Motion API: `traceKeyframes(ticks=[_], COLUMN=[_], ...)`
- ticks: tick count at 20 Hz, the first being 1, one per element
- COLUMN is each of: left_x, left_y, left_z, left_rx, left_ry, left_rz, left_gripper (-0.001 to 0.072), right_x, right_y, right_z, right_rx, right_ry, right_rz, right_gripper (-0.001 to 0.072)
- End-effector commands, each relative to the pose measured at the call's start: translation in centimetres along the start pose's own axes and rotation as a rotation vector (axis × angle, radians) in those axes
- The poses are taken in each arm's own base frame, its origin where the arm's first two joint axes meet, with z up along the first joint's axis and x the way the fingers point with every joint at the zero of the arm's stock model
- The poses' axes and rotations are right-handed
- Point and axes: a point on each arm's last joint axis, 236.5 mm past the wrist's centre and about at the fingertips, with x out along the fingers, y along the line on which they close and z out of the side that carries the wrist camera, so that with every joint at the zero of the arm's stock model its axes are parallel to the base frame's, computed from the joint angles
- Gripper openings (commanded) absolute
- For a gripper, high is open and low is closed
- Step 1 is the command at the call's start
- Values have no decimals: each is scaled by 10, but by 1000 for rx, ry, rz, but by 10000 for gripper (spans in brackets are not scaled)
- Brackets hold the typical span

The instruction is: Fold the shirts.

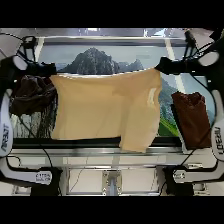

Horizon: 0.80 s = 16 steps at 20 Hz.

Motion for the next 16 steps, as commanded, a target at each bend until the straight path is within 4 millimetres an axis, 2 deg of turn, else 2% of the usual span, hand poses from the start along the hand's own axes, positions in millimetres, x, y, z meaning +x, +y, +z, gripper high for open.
traceKeyframes(ticks=[1, 2, 3, 4, 5, 6, 8, 9, 10, 12, 14, 16], left_x=[65, 72, 76, 76, 71, 60, 19, -11, -39, -91, -126, -138], left_y=[-2, -2, -2, -2, -2, -2, 6, 12, 23, 59, 93, 110], left_z=[15, 15, 15, 16, 20, 28, 47, 53, 53, 40, 1, -71], left_rx=[-25, -33, -36, -35, -35, -33, -40, -46, -58, -100, -217, -347], left_ry=[-88, -92, -89, -92, -99, -111, -141, -144, -132, -94, -43, 43], left_rz=[39, 35, 33, 33, 33, 34, 44, 53, 67, 126, 171, 190], left_gripper=[11, 12, 25, 158, 455, 703, 699, 698, 698, 693, 693, 693], right_x=[71, 78, 80, 79, 74, 66, 36, 12, -14, -66, -119, -149], right_y=[-32, -32, -29, -25, -18, -10, 8, 13, 10, -19, -58, -75], right_z=[22, 28, 33, 40, 46, 53, 66, 69, 63, 35, -6, -41], right_rx=[65, 74, 72, 66, 59, 47, 0, -49, -105, -178, -165, -108], right_ry=[-157, -194, -225, -252, -259, -254, -211, -166, -97, 63, 236, 308], right_rz=[-48, -50, -51, -48, -36, -18, 23, 21, -8, -143, -287, -308], right_gripper=[16, 17, 66, 280, 518, 528, 526, 517, 492, 477, 477, 477])
